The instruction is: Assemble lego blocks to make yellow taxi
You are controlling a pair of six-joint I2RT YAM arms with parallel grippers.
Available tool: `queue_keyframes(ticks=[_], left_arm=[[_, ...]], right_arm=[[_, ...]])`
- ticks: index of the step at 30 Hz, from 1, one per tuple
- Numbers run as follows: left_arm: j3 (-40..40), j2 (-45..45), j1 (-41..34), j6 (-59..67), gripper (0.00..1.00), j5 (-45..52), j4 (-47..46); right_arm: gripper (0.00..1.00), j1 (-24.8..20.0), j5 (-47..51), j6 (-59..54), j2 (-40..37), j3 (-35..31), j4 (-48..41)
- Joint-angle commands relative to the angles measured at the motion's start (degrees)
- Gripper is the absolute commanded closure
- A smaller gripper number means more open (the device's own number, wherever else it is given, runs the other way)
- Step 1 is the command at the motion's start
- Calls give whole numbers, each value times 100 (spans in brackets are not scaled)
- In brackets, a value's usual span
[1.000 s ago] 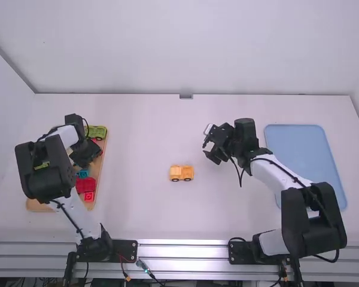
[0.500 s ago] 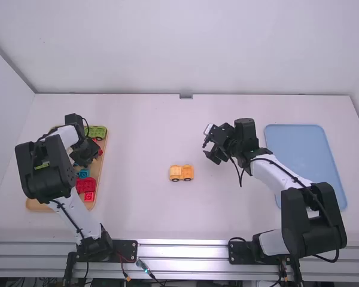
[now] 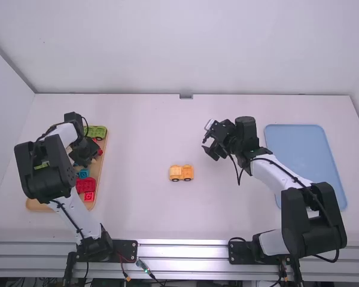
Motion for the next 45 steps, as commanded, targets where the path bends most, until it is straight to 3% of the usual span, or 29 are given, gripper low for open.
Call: queue_keyframes(ticks=[1, 9, 16, 22, 26, 29, 34, 45], left_arm=[[151, -461, -90, 44, 98, -22, -11], [-407, -1746, -717, 1069, 98, -22, 734], [-1305, -2841, -2205, 2723, 98, -22, 1980], [-2020, -3447, -3296, 4011, 98, 199, 3008], [-2203, -3515, -3451, 4804, 98, 1440, 3088], [-2203, -3515, -3449, 5152, 98, 2068, 2870], [-2205, -3512, -3449, 5855, 98, 2859, 2542], [-2205, -3171, -3580, 5816, 98, 2833, 2804]], right_arm=[[1, -26, -107, 785, -81, 0, 153], [1, 74, -343, 2013, -57, 2, 892], [1, -179, -540, 3939, 481, 638, 855], [1, -625, -2798, 4391, 1644, 1709, 166], [1, -678, -4555, 4393, 2391, 2280, 125], [1, -579, -4957, 4642, 2632, 2520, 0], [1, -299, -5018, 4863, 2900, 2732, -372], [1, 260, -4911, 5062, 2931, 2739, -501]])
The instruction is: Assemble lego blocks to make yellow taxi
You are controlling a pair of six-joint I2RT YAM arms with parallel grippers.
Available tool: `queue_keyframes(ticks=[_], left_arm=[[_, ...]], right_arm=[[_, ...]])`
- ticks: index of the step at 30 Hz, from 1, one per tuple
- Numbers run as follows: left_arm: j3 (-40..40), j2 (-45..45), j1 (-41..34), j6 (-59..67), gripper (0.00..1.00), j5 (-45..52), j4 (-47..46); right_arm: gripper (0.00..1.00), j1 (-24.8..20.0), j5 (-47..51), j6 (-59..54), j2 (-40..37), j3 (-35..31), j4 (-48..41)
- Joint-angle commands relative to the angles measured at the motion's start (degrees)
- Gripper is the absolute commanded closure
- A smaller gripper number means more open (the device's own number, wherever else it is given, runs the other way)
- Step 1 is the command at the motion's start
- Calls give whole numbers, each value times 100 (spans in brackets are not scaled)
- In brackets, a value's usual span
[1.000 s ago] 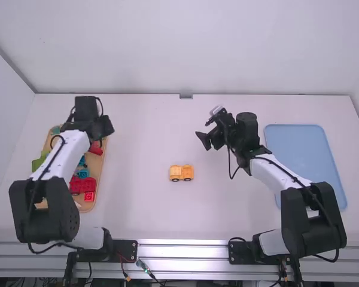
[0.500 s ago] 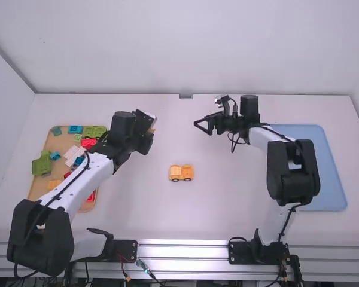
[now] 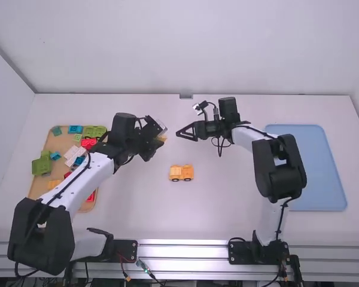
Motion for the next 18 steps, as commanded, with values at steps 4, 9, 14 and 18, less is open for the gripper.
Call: queue_keyframes(ticks=[4, 9, 14, 18], left_arm=[[-42, 369, -249, 348, 98, 138, 275], [-42, 658, -262, 341, 98, 122, 555], [-42, 868, -286, 341, 98, 125, 691], [-42, 992, -310, 289, 98, 125, 879]], right_arm=[[2, 175, 42, 107, 120, 170, -129], [16, 168, 7, 105, 120, 170, -295], [21, 170, 411, 17, 120, 170, -551], [22, 262, 737, 17, 120, 170, -621]])
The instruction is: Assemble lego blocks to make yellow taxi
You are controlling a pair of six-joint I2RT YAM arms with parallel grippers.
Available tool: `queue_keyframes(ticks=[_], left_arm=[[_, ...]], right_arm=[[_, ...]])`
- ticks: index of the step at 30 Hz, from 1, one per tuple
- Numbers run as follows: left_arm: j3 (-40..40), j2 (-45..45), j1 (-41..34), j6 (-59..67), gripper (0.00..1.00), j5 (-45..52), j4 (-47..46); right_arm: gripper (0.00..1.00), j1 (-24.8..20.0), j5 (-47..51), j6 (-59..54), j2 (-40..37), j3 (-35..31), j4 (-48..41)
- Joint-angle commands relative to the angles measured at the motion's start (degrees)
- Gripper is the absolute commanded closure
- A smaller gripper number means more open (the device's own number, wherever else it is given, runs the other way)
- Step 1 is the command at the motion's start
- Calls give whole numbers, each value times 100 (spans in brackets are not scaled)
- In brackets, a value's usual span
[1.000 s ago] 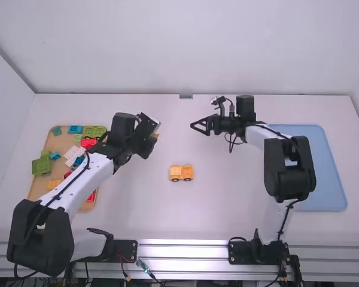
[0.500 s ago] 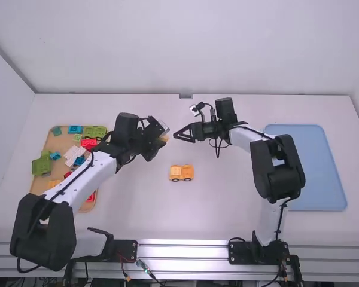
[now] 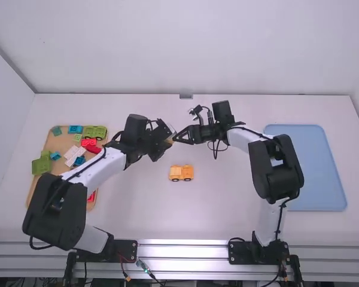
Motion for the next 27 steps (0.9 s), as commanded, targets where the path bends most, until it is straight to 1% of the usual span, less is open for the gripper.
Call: queue_keyframes(ticks=[1, 4, 12, 20, 24, 25, 27], left_arm=[[-42, 111, -33, -81, 98, 83, 131], [-42, 149, -15, -166, 98, 90, 232], [-42, 225, -120, -149, 98, 87, 262], [-42, 448, -162, -146, 98, 94, 459], [-42, 448, -197, -153, 98, 107, 540], [-42, 448, -192, -151, 98, 107, 560], [-42, 448, -205, -146, 98, 103, 577]], right_arm=[[22, 85, 341, -50, 120, 170, -63], [22, 125, 557, -153, 120, 170, -125], [24, 181, 555, -136, 120, 184, -68], [35, 186, 603, -90, 120, 181, -87], [41, 186, 820, 59, 120, 181, -90], [44, 188, 833, 68, 120, 181, -105], [47, 192, 835, 155, 120, 181, -105]])
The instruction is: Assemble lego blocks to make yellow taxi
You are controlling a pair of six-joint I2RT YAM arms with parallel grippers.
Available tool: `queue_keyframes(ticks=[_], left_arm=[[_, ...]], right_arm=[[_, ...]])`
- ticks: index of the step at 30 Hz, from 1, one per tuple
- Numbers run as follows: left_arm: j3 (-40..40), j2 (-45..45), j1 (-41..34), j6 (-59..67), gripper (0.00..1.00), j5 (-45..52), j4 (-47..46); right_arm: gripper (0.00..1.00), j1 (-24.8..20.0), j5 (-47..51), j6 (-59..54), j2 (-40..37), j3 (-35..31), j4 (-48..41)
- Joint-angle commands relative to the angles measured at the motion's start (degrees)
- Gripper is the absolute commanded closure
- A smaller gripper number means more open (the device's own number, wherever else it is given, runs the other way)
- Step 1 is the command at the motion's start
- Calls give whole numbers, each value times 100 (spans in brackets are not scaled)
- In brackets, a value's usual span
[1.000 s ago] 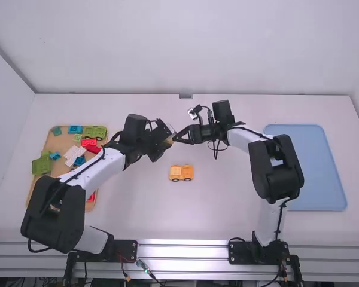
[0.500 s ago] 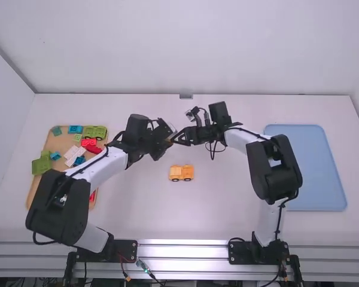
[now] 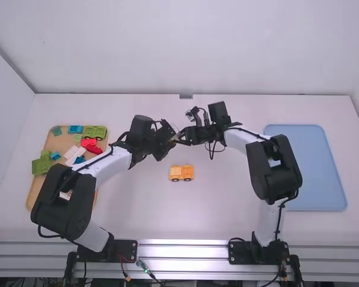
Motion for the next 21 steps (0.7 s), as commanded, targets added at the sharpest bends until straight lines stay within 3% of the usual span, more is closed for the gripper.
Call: queue_keyframes(ticks=[1, 16, 21], left_arm=[[-37, 26, -61, 4, 98, 131, 50], [-37, 157, -63, -9, 95, 129, 304], [-37, 251, -57, -42, 98, 116, 409]], right_arm=[[48, 26, 155, 122, 120, 153, -9], [58, 142, 284, 125, 120, 153, -13], [61, 289, 498, 162, 120, 153, -28]])
